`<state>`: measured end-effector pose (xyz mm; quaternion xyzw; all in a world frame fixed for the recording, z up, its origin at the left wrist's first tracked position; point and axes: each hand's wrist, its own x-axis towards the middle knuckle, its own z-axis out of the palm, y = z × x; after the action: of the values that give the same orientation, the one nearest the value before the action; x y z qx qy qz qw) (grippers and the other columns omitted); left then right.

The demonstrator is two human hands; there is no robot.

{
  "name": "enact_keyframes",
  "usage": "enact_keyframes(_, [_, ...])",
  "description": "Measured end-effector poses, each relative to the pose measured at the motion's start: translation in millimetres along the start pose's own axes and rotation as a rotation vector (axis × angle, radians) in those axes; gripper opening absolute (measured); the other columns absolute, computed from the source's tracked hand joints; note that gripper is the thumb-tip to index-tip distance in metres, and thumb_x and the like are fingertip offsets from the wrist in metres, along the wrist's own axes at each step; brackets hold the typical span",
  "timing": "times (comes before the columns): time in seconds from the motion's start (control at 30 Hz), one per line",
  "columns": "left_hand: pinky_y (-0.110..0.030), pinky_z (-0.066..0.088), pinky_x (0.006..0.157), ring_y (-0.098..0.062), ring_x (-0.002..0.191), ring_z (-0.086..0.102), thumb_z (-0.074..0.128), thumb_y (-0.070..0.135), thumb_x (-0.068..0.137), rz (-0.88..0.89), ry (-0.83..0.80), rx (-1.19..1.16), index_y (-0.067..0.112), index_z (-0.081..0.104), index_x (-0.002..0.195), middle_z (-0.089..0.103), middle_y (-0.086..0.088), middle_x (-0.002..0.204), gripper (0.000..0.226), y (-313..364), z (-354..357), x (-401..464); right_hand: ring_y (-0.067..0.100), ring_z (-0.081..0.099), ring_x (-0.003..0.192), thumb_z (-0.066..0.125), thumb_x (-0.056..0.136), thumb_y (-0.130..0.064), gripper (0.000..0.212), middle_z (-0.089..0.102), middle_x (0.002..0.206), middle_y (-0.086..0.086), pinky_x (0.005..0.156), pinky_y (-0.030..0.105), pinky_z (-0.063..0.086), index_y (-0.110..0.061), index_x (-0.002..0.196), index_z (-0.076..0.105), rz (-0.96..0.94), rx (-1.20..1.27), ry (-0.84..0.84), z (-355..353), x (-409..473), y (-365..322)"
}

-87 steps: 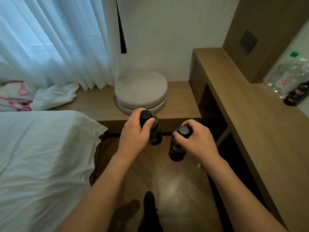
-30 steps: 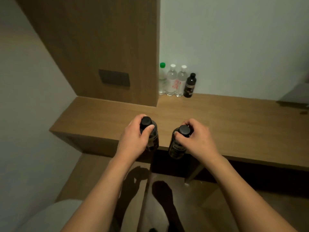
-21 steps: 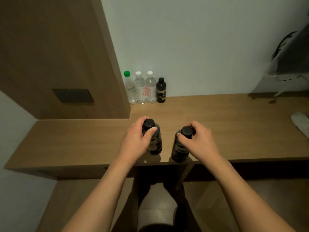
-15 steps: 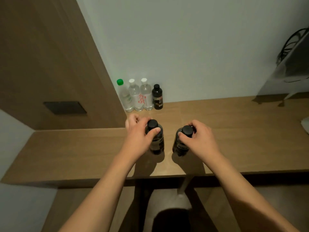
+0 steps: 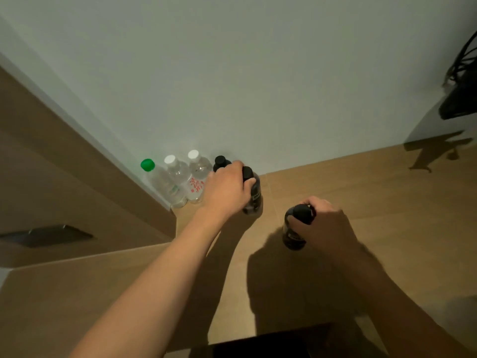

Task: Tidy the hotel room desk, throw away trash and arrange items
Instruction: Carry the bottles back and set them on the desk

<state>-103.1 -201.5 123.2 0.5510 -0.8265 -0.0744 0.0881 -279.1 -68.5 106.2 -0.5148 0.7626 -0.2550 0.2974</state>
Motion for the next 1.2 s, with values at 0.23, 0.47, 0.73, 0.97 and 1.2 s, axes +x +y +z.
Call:
enact_keyframes(0.23, [-0.043, 0.031, 0.097, -0.029, 0.108, 0.055, 0.048, 0.046, 0.100, 0.102, -0.018, 0.245, 0.017, 0.058, 0.117, 0.066, -0.006, 0.114, 0.035, -28, 55, 74, 0.005, 0.049, 0.083, 0.070, 0.088, -0.039, 0.026, 0.052, 0.095, -0.012, 0.061, 0.008, 0.029, -0.030, 0.103, 0.051, 0.006, -0.101, 0.017, 10, 62, -3])
enact_keyframes(0.47, [-0.051, 0.017, 0.102, -0.031, 0.109, 0.048, 0.051, 0.044, 0.099, 0.091, 0.009, 0.271, 0.011, 0.062, 0.107, 0.068, -0.008, 0.110, 0.035, -53, 76, 100, 0.010, 0.054, 0.086, 0.072, 0.086, -0.037, 0.023, 0.055, 0.095, -0.009, 0.071, 0.021, 0.045, -0.029, 0.098, 0.053, -0.011, -0.060, 0.018, 28, 110, -1])
enact_keyframes(0.73, [-0.052, 0.025, 0.104, -0.030, 0.098, 0.055, 0.069, 0.048, 0.088, 0.028, 0.060, 0.291, 0.014, 0.068, 0.103, 0.069, -0.003, 0.094, 0.037, -49, 79, 105, 0.015, 0.055, 0.087, 0.071, 0.087, -0.036, 0.023, 0.055, 0.096, -0.005, 0.073, 0.029, 0.048, -0.027, 0.099, 0.054, -0.044, -0.068, 0.001, 45, 154, -11])
enact_keyframes(0.97, [-0.056, 0.027, 0.108, -0.030, 0.111, 0.056, 0.068, 0.031, 0.089, -0.104, 0.240, 0.008, 0.016, 0.062, 0.125, 0.066, -0.004, 0.111, 0.040, -62, 54, 54, 0.024, 0.056, 0.094, 0.069, 0.089, -0.033, 0.027, 0.058, 0.104, 0.006, 0.079, 0.038, 0.050, -0.014, 0.105, 0.058, -0.108, -0.097, -0.040, 61, 202, -28])
enact_keyframes(1.2, [-0.044, 0.018, 0.111, -0.024, 0.113, 0.052, 0.057, 0.027, 0.094, -0.064, 0.263, -0.090, 0.016, 0.059, 0.129, 0.064, -0.002, 0.115, 0.037, -83, 50, 36, 0.029, 0.055, 0.106, 0.063, 0.094, -0.031, 0.038, 0.054, 0.117, 0.012, 0.085, 0.033, 0.044, -0.010, 0.124, 0.056, -0.116, -0.110, -0.028, 78, 225, -28])
